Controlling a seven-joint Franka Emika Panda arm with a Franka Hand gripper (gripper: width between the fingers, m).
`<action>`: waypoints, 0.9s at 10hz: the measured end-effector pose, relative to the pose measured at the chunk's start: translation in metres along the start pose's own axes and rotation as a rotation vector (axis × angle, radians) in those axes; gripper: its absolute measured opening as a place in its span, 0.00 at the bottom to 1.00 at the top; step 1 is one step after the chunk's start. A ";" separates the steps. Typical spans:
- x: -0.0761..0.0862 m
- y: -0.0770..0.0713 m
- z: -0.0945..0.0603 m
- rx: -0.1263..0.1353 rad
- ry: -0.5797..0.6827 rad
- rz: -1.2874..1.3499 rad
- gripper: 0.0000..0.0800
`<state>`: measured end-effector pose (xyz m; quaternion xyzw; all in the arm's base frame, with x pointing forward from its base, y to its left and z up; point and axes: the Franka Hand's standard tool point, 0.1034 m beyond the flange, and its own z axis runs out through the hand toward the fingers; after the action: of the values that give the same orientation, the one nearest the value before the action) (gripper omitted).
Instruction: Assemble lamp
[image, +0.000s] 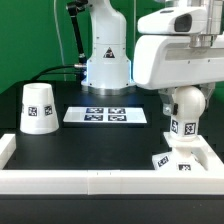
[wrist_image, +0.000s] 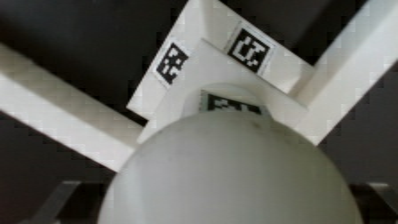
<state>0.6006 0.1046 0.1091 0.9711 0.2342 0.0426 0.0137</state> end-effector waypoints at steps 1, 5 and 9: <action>0.000 0.001 0.000 0.000 0.000 0.114 0.72; -0.001 0.003 0.000 0.006 0.000 0.465 0.72; -0.001 0.004 0.000 0.006 0.000 0.701 0.72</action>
Offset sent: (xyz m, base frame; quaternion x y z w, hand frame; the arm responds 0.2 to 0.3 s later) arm 0.0029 -0.0039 0.0029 0.0005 -0.0067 0.2500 0.9682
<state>0.6014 0.1003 0.1094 0.9926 -0.1134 0.0441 -0.0047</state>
